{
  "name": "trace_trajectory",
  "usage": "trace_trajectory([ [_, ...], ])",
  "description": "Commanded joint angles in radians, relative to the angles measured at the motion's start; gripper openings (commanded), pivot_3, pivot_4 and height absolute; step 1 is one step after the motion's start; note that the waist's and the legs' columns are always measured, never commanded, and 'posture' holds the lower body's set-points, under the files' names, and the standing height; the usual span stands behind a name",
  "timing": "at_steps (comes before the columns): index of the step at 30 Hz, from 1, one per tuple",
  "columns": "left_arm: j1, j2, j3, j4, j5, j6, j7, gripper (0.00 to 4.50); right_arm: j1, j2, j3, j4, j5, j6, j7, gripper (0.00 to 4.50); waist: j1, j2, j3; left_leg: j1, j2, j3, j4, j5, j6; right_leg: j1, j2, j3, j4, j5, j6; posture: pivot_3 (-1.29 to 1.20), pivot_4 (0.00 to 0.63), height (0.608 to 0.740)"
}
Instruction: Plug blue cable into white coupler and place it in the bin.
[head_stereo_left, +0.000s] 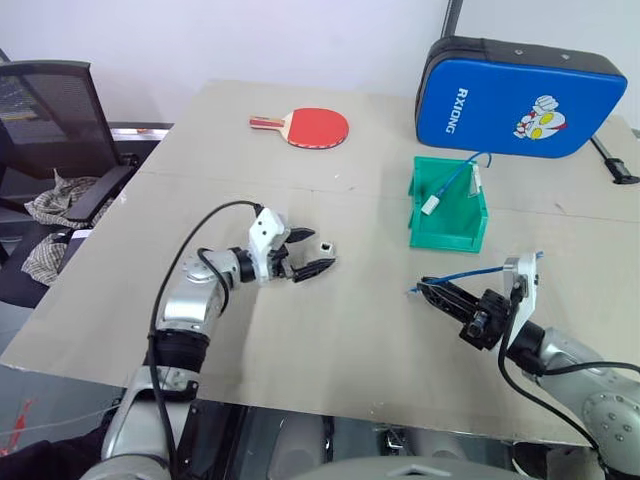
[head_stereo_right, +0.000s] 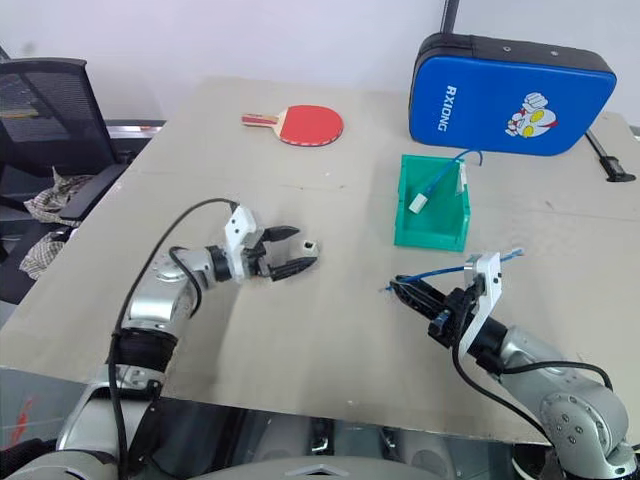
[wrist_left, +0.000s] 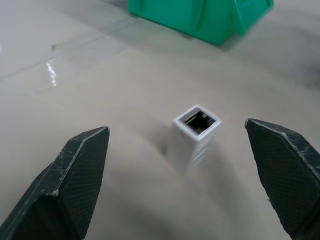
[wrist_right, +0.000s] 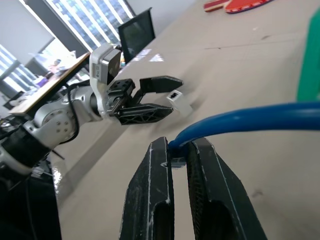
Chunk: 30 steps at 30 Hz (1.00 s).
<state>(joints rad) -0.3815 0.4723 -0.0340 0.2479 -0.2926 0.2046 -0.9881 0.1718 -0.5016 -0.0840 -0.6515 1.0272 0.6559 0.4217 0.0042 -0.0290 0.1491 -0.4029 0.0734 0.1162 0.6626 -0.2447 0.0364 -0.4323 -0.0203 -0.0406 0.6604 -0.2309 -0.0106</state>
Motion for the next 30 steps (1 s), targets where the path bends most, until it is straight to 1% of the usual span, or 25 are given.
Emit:
trace_trajectory([
  [1, 0.043, -0.031, 0.028, -0.132, -0.003, 0.048, 0.117, 4.46, 0.004, 0.006, -0.019, -0.051, -0.004, -0.025, -0.002, 0.00, 0.000, 0.000, 0.000, 0.000, 0.000, 0.000, 0.000, 0.000, 0.000, 0.000, 0.000, 0.000, 0.000, 0.000, 0.000, 0.00, 0.150, 0.729],
  [4, 0.078, -0.095, 0.012, -0.200, 0.035, 0.067, 0.251, 4.46, -0.001, 0.003, -0.008, -0.048, -0.020, -0.025, 0.005, 0.00, 0.006, 0.000, 0.000, 0.001, 0.000, 0.000, 0.000, 0.000, 0.000, 0.000, 0.000, -0.001, 0.001, 0.000, 0.000, 0.00, 0.150, 0.729],
  [7, 0.087, -0.138, 0.001, -0.217, 0.091, 0.079, 0.365, 4.46, -0.011, -0.001, -0.012, -0.047, -0.018, -0.019, 0.006, 0.00, 0.010, 0.000, 0.000, 0.002, -0.001, -0.001, 0.001, 0.000, 0.000, 0.002, -0.001, -0.001, 0.001, 0.000, 0.000, 0.00, 0.150, 0.729],
  [8, 0.094, -0.145, -0.006, -0.224, 0.093, 0.087, 0.373, 4.23, -0.013, -0.004, -0.017, -0.049, -0.013, -0.016, 0.006, 0.00, 0.009, 0.000, 0.000, 0.002, -0.001, 0.000, 0.001, 0.000, 0.000, 0.002, -0.001, -0.001, 0.001, 0.000, 0.000, 0.00, 0.150, 0.729],
  [10, 0.109, -0.146, -0.026, -0.236, 0.105, 0.085, 0.374, 3.68, -0.016, -0.010, -0.025, -0.053, -0.006, -0.011, 0.005, 0.00, 0.008, 0.000, 0.000, 0.002, -0.001, 0.000, 0.001, 0.000, 0.000, 0.002, 0.000, 0.000, 0.001, 0.000, 0.000, 0.00, 0.150, 0.729],
  [13, 0.112, -0.143, -0.032, -0.228, 0.122, 0.084, 0.385, 2.23, -0.020, -0.023, -0.034, -0.058, 0.004, -0.003, 0.001, 0.00, 0.008, 0.000, 0.000, 0.002, 0.000, 0.000, 0.000, 0.000, 0.000, 0.002, 0.000, 0.000, 0.000, 0.000, 0.000, 0.00, 0.150, 0.729],
  [16, 0.095, -0.138, -0.031, -0.198, 0.124, 0.063, 0.373, 0.89, -0.030, -0.032, -0.039, -0.058, 0.013, 0.003, -0.008, 0.00, 0.008, 0.000, 0.000, 0.002, 0.000, -0.001, -0.001, 0.000, 0.000, 0.002, 0.001, 0.000, 0.000, 0.000, 0.000, 0.00, 0.150, 0.729],
  [17, 0.085, -0.138, -0.029, -0.187, 0.117, 0.055, 0.361, 0.66, -0.036, -0.033, -0.039, -0.056, 0.013, 0.004, -0.012, 0.00, 0.008, 0.000, 0.000, 0.002, 0.000, -0.001, -0.001, 0.000, 0.000, 0.002, 0.001, 0.000, 0.000, 0.000, 0.000, 0.00, 0.150, 0.729],
  [19, 0.060, -0.132, -0.032, -0.162, 0.086, 0.031, 0.294, 0.65, -0.051, -0.030, -0.035, -0.052, 0.009, 0.003, -0.021, 0.00, 0.008, 0.000, 0.000, 0.002, 0.000, -0.001, 0.000, 0.000, 0.000, 0.002, 0.000, 0.000, 0.001, 0.000, 0.000, 0.00, 0.150, 0.729],
  [24, -0.013, -0.081, -0.104, -0.132, 0.013, -0.004, -0.015, 0.65, -0.114, -0.042, -0.009, -0.047, -0.026, 0.012, -0.027, 0.00, 0.008, 0.000, 0.000, 0.002, -0.001, 0.000, 0.000, 0.000, 0.000, 0.002, 0.000, -0.001, 0.000, 0.000, 0.000, 0.00, 0.150, 0.729],
  [28, -0.099, -0.059, -0.198, -0.062, 0.038, -0.069, -0.201, 0.65, -0.205, -0.097, 0.051, -0.030, -0.145, 0.015, 0.000, 0.00, 0.008, 0.000, 0.000, 0.001, -0.001, 0.000, 0.000, 0.000, 0.000, 0.001, 0.001, 0.000, 0.000, 0.000, 0.000, 0.00, 0.150, 0.729],
  [30, -0.151, -0.076, -0.250, -0.002, 0.069, -0.125, -0.263, 0.65, -0.257, -0.129, 0.098, -0.007, -0.207, 0.014, 0.035, 0.00, 0.008, 0.000, 0.000, 0.000, -0.001, 0.000, 0.000, 0.000, 0.000, 0.000, 0.002, -0.001, 0.000, 0.000, 0.000, 0.00, 0.150, 0.729],
])
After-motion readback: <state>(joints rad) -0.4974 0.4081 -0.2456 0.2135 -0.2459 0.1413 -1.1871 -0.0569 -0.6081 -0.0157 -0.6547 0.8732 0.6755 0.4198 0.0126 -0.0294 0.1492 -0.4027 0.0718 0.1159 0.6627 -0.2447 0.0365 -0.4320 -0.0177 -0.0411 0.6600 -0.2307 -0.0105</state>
